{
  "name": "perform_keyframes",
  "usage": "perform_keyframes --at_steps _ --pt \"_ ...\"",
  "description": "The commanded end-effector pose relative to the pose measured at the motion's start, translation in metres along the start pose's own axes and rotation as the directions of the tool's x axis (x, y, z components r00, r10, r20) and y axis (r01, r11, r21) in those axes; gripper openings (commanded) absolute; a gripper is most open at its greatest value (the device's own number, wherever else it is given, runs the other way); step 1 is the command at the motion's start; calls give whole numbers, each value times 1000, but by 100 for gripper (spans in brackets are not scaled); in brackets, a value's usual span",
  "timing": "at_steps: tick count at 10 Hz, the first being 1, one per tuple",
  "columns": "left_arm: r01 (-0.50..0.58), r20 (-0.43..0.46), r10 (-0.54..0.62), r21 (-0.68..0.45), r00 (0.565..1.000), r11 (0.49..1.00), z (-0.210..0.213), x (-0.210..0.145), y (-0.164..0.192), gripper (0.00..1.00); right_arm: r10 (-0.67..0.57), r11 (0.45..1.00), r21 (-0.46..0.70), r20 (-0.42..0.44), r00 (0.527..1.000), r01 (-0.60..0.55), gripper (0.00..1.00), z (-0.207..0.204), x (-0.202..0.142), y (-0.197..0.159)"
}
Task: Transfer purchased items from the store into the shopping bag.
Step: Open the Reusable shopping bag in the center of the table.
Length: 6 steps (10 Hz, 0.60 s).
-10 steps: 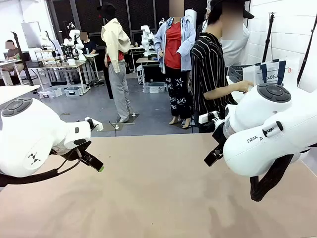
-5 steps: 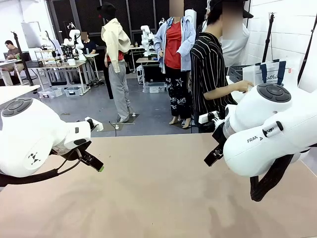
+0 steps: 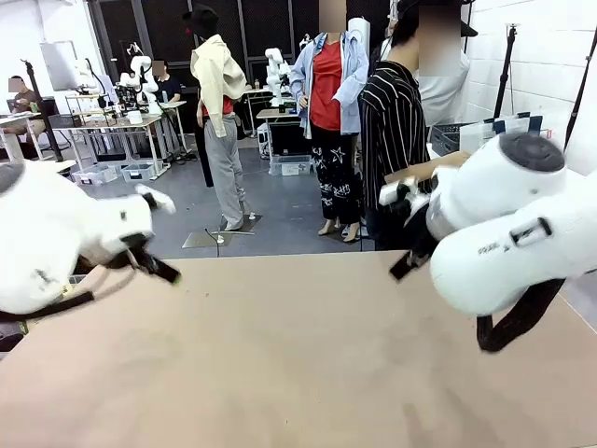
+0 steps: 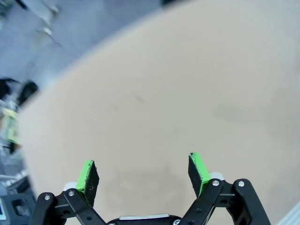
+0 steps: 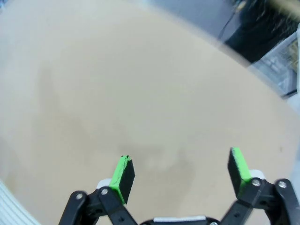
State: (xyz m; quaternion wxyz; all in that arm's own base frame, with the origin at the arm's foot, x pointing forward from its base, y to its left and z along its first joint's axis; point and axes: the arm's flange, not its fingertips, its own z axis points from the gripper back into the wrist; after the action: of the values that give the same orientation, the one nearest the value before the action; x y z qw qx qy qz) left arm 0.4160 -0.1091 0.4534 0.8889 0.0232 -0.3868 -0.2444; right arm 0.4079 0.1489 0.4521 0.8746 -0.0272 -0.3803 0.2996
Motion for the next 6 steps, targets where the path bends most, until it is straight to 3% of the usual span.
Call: perform_keyframes --at_steps 1,2,3,4,6 --pt "-75 102 53 227 993 971 61 13 45 100 -100 968 -213 169 980 136 100 59 30 -43" --pt "-145 96 121 315 988 938 84 2 87 100 -178 915 -320 224 958 244 100 88 26 -86" --pt "-273 72 266 389 961 880 106 -28 129 100 -308 838 -388 244 920 383 100 118 -1 -137" --pt "-371 57 388 442 920 817 120 -64 162 100 -409 753 -450 253 877 481 100 132 -37 -172" --pt "-511 18 576 485 817 710 128 -136 206 100 -619 560 -504 273 736 658 100 134 -126 -229"
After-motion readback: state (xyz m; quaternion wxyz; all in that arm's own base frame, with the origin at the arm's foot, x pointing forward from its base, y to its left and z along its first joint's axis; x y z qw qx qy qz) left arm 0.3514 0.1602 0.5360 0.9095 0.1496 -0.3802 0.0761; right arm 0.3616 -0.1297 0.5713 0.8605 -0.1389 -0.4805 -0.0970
